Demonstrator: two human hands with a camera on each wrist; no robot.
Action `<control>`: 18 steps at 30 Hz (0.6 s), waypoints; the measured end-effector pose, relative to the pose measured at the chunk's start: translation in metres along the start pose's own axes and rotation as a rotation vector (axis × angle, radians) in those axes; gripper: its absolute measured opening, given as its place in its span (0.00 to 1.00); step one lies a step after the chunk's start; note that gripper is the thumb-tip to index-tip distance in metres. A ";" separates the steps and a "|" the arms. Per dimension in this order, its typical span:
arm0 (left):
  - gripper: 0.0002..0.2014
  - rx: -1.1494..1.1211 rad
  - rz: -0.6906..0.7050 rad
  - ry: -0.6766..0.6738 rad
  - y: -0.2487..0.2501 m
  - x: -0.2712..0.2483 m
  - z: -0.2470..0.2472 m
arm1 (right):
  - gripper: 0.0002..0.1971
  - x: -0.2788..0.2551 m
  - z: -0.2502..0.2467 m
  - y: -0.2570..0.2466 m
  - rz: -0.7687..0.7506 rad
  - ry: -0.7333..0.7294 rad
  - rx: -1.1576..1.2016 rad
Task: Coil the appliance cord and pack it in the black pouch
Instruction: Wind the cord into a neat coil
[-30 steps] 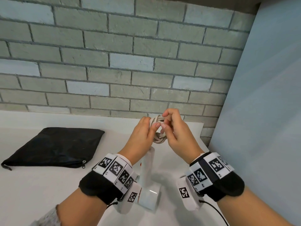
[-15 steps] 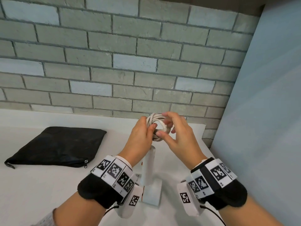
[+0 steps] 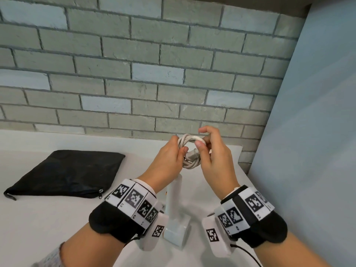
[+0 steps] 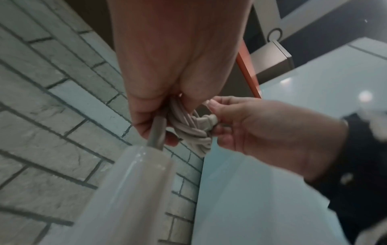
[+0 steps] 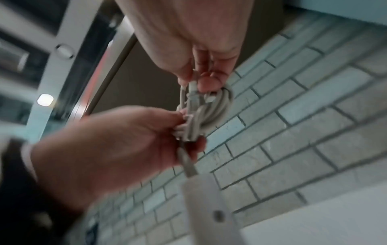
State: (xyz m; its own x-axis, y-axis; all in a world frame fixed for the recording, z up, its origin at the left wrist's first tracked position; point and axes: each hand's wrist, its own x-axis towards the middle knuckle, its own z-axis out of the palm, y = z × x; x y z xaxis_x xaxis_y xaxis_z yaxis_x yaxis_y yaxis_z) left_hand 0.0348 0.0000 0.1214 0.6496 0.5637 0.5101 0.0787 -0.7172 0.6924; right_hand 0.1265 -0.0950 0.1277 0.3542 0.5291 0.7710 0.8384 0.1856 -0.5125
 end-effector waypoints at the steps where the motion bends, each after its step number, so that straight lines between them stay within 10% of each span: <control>1: 0.07 -0.005 0.011 0.002 -0.001 0.000 -0.001 | 0.09 0.002 0.000 -0.001 0.077 0.007 0.121; 5: 0.09 -0.097 -0.003 0.052 -0.003 -0.004 0.000 | 0.08 0.006 0.003 -0.002 0.248 0.061 0.403; 13: 0.10 -0.021 0.005 0.001 -0.009 -0.001 -0.004 | 0.09 0.015 -0.016 0.003 0.075 -0.117 0.201; 18: 0.12 -0.391 -0.147 -0.073 -0.006 -0.006 -0.012 | 0.08 0.009 -0.018 0.032 0.092 -0.224 0.058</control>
State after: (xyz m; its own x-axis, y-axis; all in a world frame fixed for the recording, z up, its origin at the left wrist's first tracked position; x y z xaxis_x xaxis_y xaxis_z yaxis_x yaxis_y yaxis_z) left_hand 0.0209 0.0058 0.1199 0.7058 0.6078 0.3638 -0.1095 -0.4138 0.9038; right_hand 0.1640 -0.0992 0.1247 0.3217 0.7149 0.6209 0.7796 0.1722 -0.6022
